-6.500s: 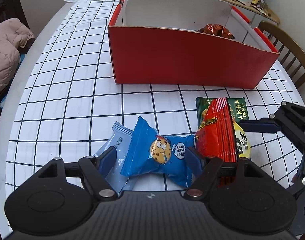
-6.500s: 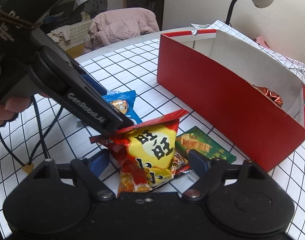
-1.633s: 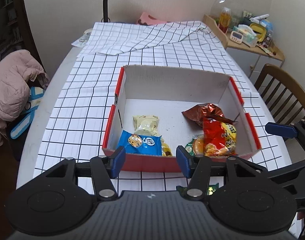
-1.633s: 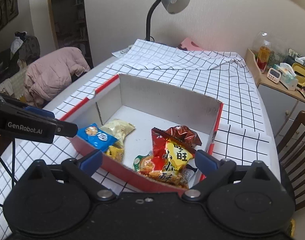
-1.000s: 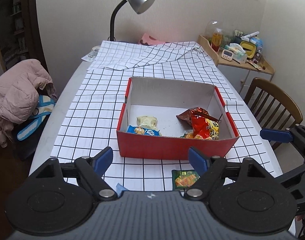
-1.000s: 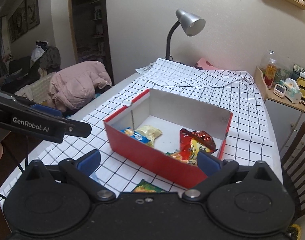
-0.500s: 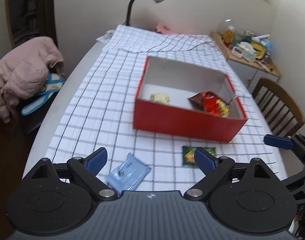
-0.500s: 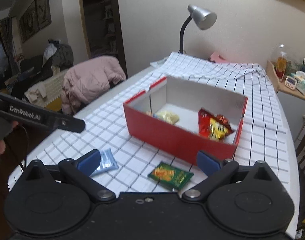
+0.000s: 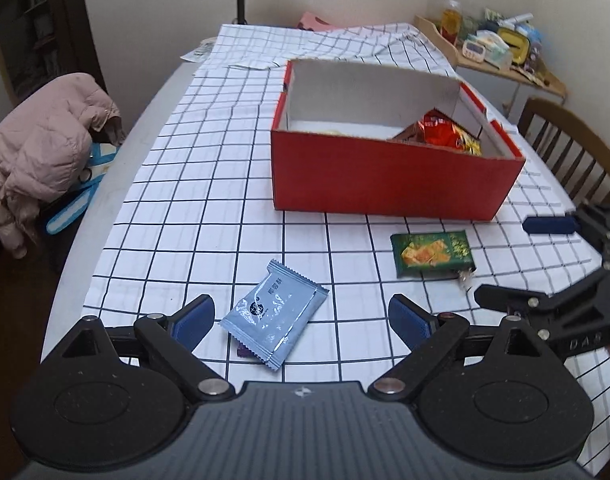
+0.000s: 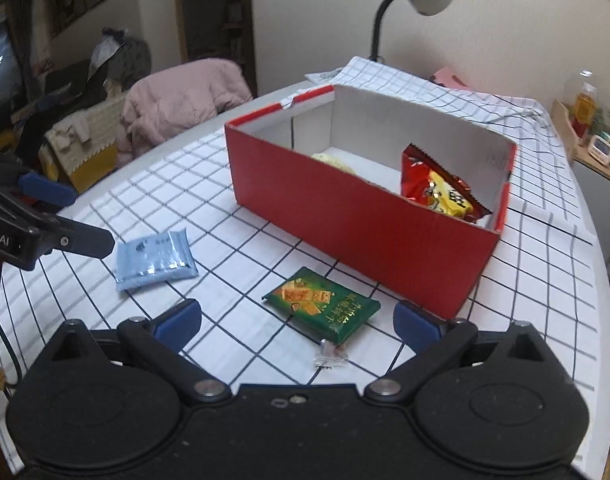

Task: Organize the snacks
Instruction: 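Move both tools back toward the pale blue and green packets, then grasp the pale blue packet with the left gripper while the right grasps the green cracker packet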

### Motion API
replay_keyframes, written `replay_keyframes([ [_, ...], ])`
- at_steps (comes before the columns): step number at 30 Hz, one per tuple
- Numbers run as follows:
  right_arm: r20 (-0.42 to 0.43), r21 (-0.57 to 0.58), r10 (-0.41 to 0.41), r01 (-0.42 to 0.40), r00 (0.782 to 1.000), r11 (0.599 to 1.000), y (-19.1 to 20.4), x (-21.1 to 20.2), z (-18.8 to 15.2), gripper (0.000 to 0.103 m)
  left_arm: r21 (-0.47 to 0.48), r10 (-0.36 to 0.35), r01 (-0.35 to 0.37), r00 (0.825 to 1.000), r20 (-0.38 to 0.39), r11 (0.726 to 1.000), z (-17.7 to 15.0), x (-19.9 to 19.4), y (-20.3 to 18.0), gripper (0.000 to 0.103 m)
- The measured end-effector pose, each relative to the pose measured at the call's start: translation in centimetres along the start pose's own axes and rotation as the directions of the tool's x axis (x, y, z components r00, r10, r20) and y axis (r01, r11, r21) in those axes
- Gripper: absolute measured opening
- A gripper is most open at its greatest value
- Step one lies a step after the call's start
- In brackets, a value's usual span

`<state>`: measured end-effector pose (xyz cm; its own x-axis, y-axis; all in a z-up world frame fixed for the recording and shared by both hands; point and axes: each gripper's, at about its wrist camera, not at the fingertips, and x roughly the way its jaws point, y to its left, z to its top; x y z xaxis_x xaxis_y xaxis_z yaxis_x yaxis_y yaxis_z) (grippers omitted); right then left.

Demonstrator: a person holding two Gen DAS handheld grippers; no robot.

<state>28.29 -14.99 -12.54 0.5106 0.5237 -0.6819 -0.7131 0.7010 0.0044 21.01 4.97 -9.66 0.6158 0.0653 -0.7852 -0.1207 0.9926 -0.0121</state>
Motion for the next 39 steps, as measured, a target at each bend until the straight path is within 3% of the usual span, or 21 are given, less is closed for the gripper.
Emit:
replay_keyframes([
  [12, -0.121, -0.224, 0.073, -0.099, 0.99, 0.97, -1.0, 5.2, 1.6, 0.095, 0.147, -0.037, 0.051, 0.995, -0.096, 0.988, 0.2, 4.2, 0.8, 0.094],
  [21, -0.219, -0.303, 0.138, -0.202, 0.966, 0.931, -1.4, 7.6, 2.2, 0.089, 0.33, -0.042, 0.096, 0.985, -0.167, 0.939, 1.0, 6.9, 0.0, 0.094],
  [27, -0.24, -0.34, 0.151, -0.229, 0.959, 0.912, -1.3, 8.2, 2.3, 0.08, 0.382, -0.039, 0.116, 0.978, -0.203, 0.917, 1.1, 8.5, -0.5, 0.094],
  [31, -0.251, -0.357, 0.138, -0.225, 0.958, 0.907, -1.3, 8.6, 2.3, 0.072, 0.393, -0.021, 0.105, 0.977, -0.213, 0.913, 1.1, 9.3, -0.6, 0.083],
  [35, -0.258, -0.367, 0.102, -0.195, 0.961, 0.91, -1.3, 9.0, 2.3, 0.068, 0.396, 0.012, 0.081, 0.974, -0.226, 0.915, 1.2, 10.2, -0.4, 0.06],
  [39, -0.25, -0.313, 0.093, -0.171, 0.964, 0.934, -2.0, 9.2, 2.6, 0.062, 0.372, 0.012, 0.076, 0.973, -0.229, 0.925, 1.4, 10.6, 0.2, 0.055],
])
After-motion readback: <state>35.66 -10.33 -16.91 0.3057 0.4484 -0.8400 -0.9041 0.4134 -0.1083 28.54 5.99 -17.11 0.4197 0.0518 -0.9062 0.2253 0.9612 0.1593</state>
